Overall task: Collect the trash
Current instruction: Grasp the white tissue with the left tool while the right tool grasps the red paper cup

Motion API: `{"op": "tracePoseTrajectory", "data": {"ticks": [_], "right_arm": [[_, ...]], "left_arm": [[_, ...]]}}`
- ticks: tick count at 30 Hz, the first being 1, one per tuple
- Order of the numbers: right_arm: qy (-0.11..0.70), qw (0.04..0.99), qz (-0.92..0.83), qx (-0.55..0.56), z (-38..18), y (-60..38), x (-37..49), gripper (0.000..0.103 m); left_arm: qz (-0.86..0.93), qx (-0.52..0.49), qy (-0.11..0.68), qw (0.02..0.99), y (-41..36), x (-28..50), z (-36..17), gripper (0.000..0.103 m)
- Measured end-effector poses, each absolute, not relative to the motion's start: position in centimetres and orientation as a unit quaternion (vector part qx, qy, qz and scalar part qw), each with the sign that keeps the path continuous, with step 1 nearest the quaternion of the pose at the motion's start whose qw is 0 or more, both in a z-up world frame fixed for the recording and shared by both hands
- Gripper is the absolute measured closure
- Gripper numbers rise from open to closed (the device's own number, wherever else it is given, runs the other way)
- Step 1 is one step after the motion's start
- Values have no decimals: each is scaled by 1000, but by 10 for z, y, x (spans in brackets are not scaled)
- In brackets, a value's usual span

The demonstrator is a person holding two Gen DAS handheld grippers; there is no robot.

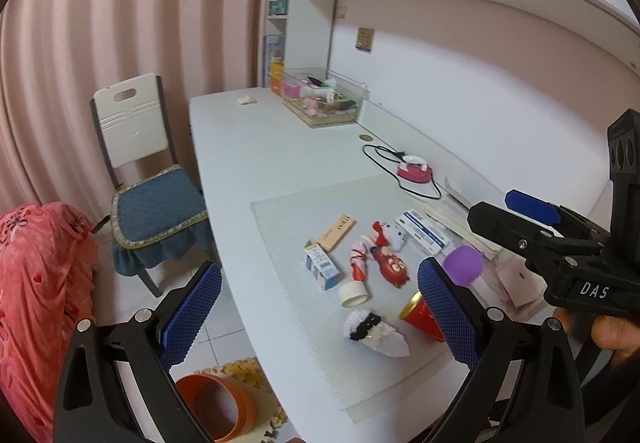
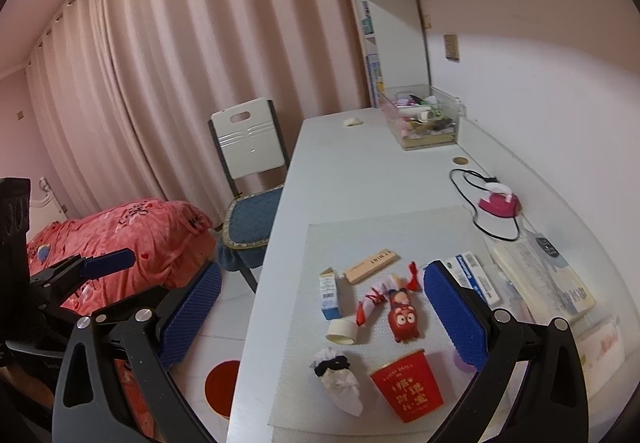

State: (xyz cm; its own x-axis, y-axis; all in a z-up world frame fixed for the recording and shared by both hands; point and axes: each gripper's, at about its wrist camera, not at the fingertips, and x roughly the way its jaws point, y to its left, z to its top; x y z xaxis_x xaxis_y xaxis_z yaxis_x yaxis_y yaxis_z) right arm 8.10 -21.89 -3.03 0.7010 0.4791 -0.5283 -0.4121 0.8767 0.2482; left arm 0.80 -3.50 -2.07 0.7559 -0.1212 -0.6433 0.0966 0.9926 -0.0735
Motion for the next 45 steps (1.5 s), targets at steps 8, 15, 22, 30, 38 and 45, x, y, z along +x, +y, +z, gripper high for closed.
{"op": "tracePoseTrajectory", "data": {"ticks": [8, 15, 22, 30, 38, 45], "right_arm": [[311, 925, 207, 70, -36, -242, 75, 4], [340, 918, 184, 92, -51, -266, 71, 4], [392, 885, 227, 107, -88, -284, 77, 4], [462, 835, 284, 93, -146, -288, 91, 4], [479, 822, 293, 94, -178, -291, 113, 4], [523, 800, 291, 37, -208, -277, 138, 4]], "left_arm": [[-103, 1, 365, 925, -56, 16, -30, 6], [-140, 14, 399, 906, -74, 26, -46, 6], [-197, 24, 467, 862, -81, 35, -86, 6], [-197, 8, 537, 820, -81, 51, -133, 6], [-198, 20, 566, 800, -87, 74, -167, 6], [-224, 83, 568, 788, -98, 95, -187, 6]]}}
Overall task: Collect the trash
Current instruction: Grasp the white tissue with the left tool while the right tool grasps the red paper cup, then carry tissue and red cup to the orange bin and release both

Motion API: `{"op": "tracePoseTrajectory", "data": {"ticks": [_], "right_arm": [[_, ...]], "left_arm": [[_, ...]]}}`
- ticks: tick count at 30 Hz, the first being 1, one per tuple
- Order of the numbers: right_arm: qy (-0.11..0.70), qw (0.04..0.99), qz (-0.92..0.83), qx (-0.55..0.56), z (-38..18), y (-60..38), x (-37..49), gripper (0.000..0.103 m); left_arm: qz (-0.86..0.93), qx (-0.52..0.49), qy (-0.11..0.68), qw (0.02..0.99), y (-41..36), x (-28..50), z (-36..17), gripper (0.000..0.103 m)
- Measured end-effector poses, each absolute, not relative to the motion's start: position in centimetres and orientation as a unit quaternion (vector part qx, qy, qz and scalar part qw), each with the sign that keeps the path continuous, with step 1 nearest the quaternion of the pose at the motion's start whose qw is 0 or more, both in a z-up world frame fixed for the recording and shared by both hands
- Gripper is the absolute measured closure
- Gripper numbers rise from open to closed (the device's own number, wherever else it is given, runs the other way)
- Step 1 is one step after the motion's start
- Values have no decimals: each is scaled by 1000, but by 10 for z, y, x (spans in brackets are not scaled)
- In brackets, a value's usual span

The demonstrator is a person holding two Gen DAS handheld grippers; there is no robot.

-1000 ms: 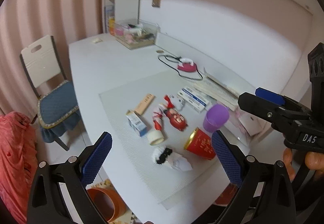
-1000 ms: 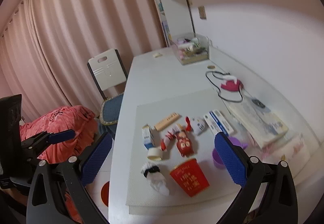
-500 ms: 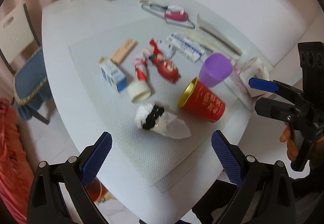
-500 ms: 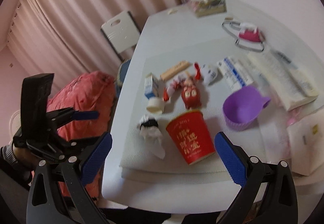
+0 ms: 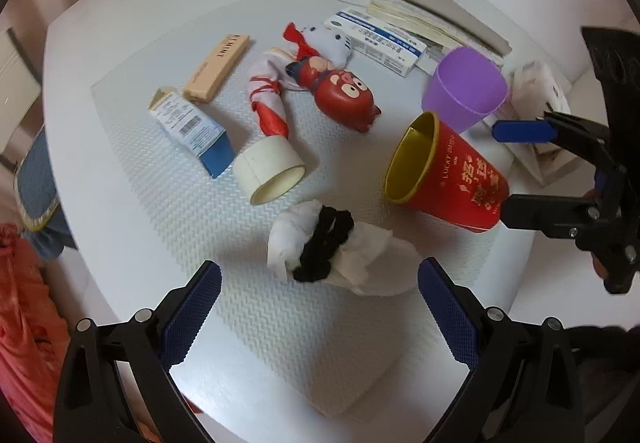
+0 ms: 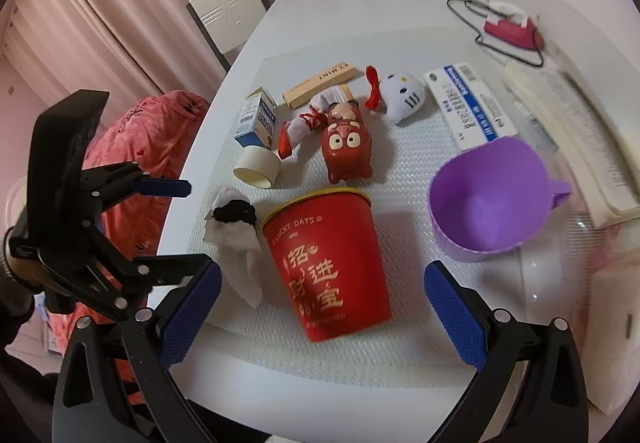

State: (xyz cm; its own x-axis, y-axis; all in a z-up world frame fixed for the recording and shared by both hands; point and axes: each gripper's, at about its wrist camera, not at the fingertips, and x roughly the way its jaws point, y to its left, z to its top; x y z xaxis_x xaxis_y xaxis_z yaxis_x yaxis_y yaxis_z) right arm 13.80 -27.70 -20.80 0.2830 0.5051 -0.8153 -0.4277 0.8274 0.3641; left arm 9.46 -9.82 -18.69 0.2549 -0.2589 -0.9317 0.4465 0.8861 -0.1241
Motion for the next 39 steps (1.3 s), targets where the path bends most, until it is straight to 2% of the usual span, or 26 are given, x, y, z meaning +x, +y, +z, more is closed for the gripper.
{"op": "tracePoseTrajectory", "data": {"ticks": [8, 10, 12, 13, 14, 18, 21, 22, 28, 39], "right_arm": [[548, 777, 307, 37, -229, -271, 155, 5], [552, 773, 310, 26, -233, -267, 157, 9], [561, 762, 323, 25, -239, -263, 159, 23], [564, 759, 324, 23, -240, -262, 158, 26], [566, 756, 327, 20, -242, -260, 158, 33], [567, 752, 335, 14, -246, -257, 158, 38], [565, 752, 340, 16, -246, -258, 159, 43], [564, 752, 341, 17, -245, -260, 159, 44], [557, 750, 356, 12, -231, -261, 154, 45], [527, 734, 428, -23, -181, -234, 126, 45]], "left_arm": [[-242, 96, 570, 779, -104, 108, -209, 6], [-243, 88, 576, 776, -105, 112, -213, 6], [-248, 79, 578, 773, -104, 114, -215, 6], [-250, 78, 579, 772, -103, 114, -216, 13], [-252, 78, 581, 770, -104, 114, -217, 23], [-252, 86, 578, 772, -103, 116, -219, 28], [-243, 83, 575, 777, -99, 118, -219, 46], [-245, 74, 577, 776, -97, 119, -217, 49], [-241, 52, 586, 772, -91, 102, -206, 51], [-206, 45, 549, 809, -55, 42, -137, 51]]}}
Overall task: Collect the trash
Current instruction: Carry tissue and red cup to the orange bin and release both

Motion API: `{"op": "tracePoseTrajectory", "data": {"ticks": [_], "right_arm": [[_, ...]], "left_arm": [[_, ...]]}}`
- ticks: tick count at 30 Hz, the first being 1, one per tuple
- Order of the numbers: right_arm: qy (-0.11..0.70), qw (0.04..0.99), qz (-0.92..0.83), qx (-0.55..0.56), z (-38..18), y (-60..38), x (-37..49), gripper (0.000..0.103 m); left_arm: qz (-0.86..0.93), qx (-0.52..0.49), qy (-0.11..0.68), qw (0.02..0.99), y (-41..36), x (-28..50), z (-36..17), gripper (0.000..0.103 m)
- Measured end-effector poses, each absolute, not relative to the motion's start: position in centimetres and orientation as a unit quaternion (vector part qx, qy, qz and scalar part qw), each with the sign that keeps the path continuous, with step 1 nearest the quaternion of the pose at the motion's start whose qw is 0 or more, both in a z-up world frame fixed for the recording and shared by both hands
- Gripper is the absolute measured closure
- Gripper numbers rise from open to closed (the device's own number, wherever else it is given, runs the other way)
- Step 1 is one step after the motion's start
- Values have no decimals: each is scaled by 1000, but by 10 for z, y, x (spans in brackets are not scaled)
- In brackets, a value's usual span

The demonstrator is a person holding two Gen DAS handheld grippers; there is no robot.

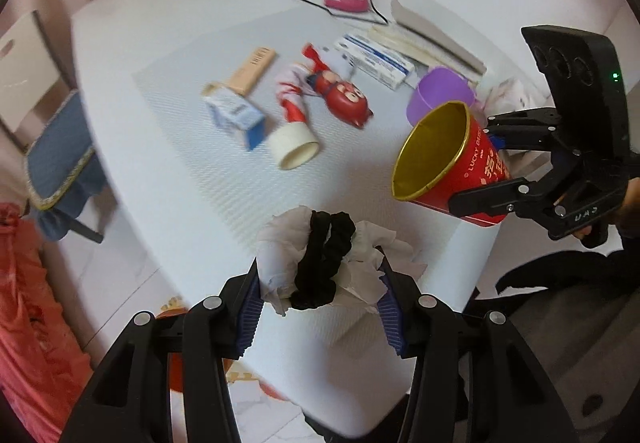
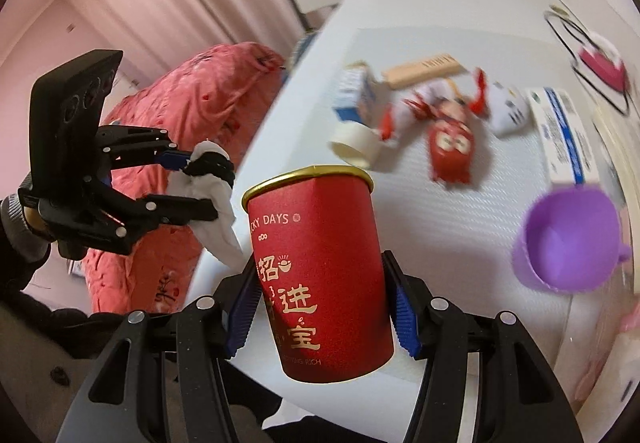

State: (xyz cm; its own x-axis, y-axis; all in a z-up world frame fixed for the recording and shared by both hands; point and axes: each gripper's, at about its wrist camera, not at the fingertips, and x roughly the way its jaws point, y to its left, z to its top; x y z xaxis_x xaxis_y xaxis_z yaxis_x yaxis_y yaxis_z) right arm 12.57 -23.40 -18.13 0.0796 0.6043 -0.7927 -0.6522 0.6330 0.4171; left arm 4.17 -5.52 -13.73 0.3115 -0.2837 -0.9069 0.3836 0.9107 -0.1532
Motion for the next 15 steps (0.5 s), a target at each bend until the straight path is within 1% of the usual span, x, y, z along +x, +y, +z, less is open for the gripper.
{"op": "tracePoseTrajectory", "data": {"ticks": [8, 15], "right_arm": [[488, 718, 493, -52, -147, -177, 112, 45], [472, 681, 554, -83, -135, -89, 92, 45]], "left_arm": [[-138, 25, 529, 837, 1, -4, -108, 51], [-59, -27, 524, 849, 65, -44, -108, 51]]}}
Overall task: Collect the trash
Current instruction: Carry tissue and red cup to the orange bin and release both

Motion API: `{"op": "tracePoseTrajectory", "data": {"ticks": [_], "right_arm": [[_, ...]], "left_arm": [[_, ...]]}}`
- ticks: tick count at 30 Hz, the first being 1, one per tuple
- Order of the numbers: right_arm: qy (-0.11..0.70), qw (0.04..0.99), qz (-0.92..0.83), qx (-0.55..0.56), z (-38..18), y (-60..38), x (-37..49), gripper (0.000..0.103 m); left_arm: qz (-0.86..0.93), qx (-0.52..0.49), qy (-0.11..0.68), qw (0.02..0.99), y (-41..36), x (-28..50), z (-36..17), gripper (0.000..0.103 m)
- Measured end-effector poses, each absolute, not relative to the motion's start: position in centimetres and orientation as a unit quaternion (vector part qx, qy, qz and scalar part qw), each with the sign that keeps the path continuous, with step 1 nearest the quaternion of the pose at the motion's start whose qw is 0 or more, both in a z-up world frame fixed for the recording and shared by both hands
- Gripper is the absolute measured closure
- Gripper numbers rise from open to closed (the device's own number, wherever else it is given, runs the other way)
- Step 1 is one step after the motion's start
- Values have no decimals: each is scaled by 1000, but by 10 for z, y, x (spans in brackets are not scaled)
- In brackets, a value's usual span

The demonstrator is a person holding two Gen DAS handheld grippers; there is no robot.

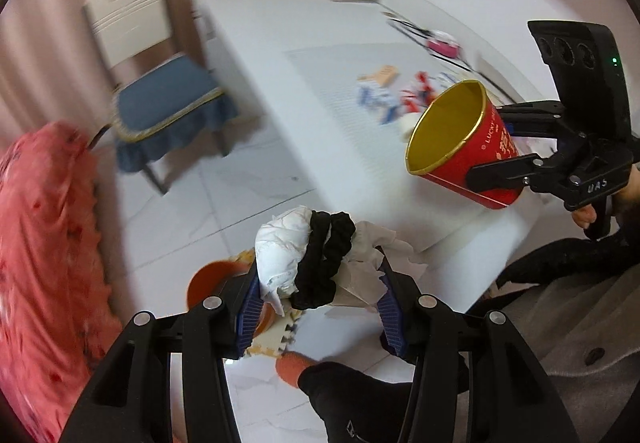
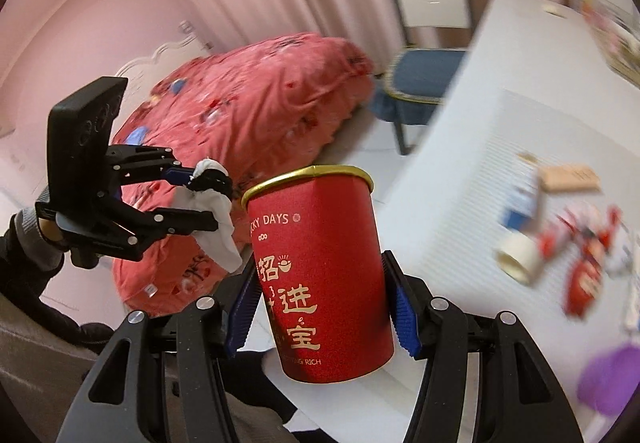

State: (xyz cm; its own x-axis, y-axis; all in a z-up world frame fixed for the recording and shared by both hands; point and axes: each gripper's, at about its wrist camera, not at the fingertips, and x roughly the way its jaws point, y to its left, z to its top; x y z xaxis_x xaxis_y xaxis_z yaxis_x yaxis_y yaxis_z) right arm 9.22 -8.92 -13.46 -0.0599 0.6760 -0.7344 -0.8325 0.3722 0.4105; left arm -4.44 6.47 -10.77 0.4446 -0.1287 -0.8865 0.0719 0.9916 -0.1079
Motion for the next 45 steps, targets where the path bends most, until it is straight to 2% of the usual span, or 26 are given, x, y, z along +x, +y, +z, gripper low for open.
{"op": "tracePoseTrajectory", "data": {"ticks": [10, 21, 31, 34, 37, 39, 41, 45], "right_arm": [[468, 634, 605, -116, -146, 55, 61, 45], [529, 606, 579, -133, -250, 164, 68, 45], [568, 606, 539, -137, -335, 206, 76, 45], [579, 609, 525, -134, -350, 204, 81, 45], [587, 612, 514, -131, -361, 203, 84, 45], [591, 611, 510, -133, -367, 205, 84, 45], [594, 610, 507, -136, -371, 206, 83, 44], [596, 604, 509, -144, -379, 212, 78, 42]], "left_arm": [[-5, -102, 532, 841, 157, -59, -139, 51], [-12, -150, 558, 816, 234, -54, -226, 51], [-27, -168, 575, 801, 262, -39, -307, 49], [-32, -169, 582, 795, 265, -34, -322, 46], [-27, -155, 592, 790, 265, -28, -334, 32], [-34, -156, 591, 791, 265, -28, -334, 30], [-29, -150, 591, 792, 265, -31, -333, 19], [-33, -151, 592, 791, 267, -36, -331, 19]]}}
